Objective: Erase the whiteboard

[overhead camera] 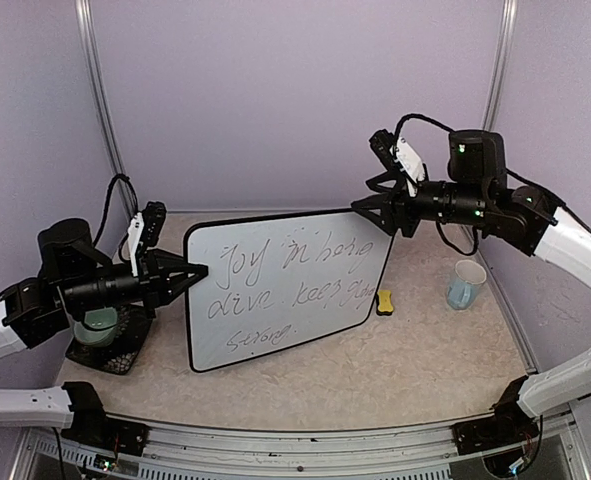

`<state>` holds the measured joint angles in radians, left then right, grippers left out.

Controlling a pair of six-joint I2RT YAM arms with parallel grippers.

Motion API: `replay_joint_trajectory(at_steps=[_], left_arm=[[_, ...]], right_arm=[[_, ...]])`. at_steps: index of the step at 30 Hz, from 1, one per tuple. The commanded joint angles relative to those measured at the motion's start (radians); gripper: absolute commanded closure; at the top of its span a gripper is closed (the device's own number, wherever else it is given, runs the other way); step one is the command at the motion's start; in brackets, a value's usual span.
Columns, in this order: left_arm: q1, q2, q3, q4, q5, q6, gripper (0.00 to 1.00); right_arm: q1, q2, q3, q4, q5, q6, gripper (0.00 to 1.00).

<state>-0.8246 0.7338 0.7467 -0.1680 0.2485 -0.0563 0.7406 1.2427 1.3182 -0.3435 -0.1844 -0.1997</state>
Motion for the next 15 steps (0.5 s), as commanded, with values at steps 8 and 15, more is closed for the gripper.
replay_joint_trajectory(at_steps=[8, 15], left_arm=[[-0.026, 0.081, 0.169, 0.229, -0.070, 0.065, 1.00], [-0.062, 0.136, 0.204, 0.206, -0.212, 0.092, 1.00]], right_arm=[[-0.069, -0.053, -0.100, 0.154, 0.136, 0.159, 0.40], [-0.069, -0.157, -0.138, 0.207, 0.140, 0.168, 0.31]])
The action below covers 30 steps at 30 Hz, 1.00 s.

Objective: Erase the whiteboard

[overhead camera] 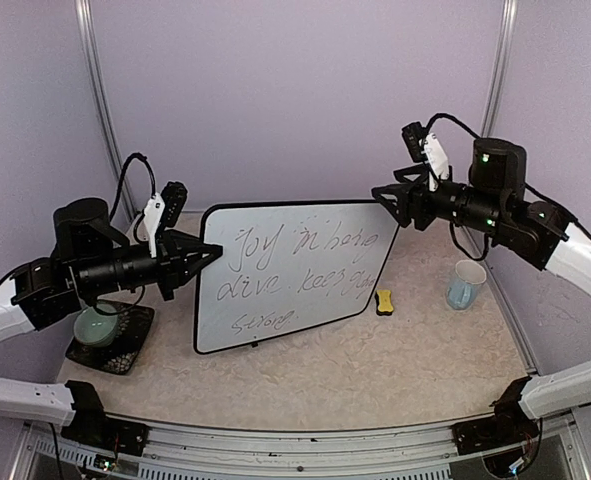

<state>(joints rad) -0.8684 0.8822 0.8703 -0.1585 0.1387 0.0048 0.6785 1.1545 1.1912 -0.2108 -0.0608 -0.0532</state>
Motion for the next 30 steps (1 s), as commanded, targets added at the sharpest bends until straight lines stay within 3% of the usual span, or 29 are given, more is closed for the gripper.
replay_joint_trajectory(at_steps=[1, 21, 30], left_arm=[[-0.021, -0.008, 0.081, 0.197, -0.115, 0.032, 1.00], [-0.023, -0.026, 0.064, 0.152, -0.203, 0.047, 1.00], [-0.004, -0.119, -0.011, 0.091, -0.252, -0.018, 1.00]], right_arm=[[-0.007, -0.074, -0.012, 0.071, 0.016, 0.019, 0.30], [-0.007, -0.082, -0.017, 0.062, 0.044, 0.008, 0.27], [-0.007, -0.083, -0.009, 0.060, 0.045, 0.009, 0.27]])
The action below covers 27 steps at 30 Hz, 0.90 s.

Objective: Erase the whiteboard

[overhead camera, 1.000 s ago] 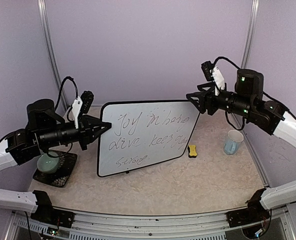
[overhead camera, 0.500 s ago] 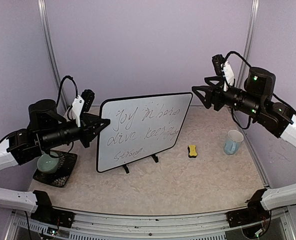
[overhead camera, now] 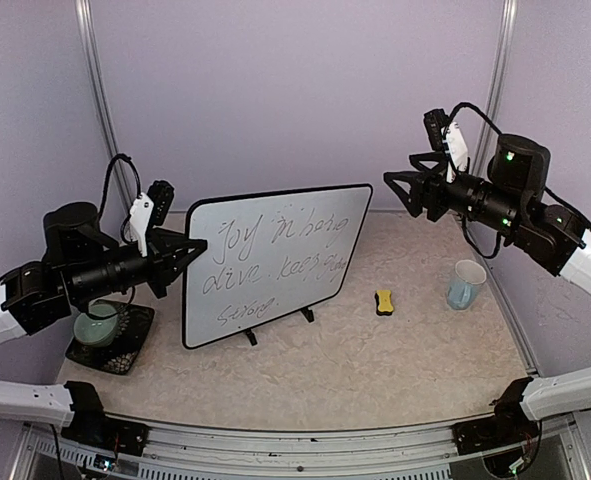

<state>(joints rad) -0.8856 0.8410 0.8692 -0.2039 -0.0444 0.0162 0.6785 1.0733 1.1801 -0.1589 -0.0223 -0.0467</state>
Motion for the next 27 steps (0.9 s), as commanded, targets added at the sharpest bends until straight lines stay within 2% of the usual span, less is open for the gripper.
replay_joint_trajectory(at_steps=[1, 8, 14, 21, 27], left_arm=[[0.013, -0.090, -0.026, 0.133, -0.076, -0.041, 1.00], [0.013, -0.187, -0.139, 0.143, -0.098, -0.118, 1.00], [-0.009, -0.205, -0.188, 0.148, -0.122, -0.165, 1.00], [-0.077, -0.168, -0.222, 0.133, -0.411, -0.200, 0.98], [-0.078, -0.133, -0.226, 0.157, -0.480, -0.169, 0.97]], right_arm=[[-0.007, -0.002, 0.002, 0.008, 0.006, 0.004, 0.27], [-0.007, 0.002, 0.002, 0.009, 0.001, 0.007, 0.27], [-0.007, 0.003, 0.005, 0.011, -0.005, 0.010, 0.27], [-0.007, -0.001, 0.003, 0.011, -0.012, 0.011, 0.27], [-0.007, -0.004, 0.002, 0.009, -0.015, 0.010, 0.27]])
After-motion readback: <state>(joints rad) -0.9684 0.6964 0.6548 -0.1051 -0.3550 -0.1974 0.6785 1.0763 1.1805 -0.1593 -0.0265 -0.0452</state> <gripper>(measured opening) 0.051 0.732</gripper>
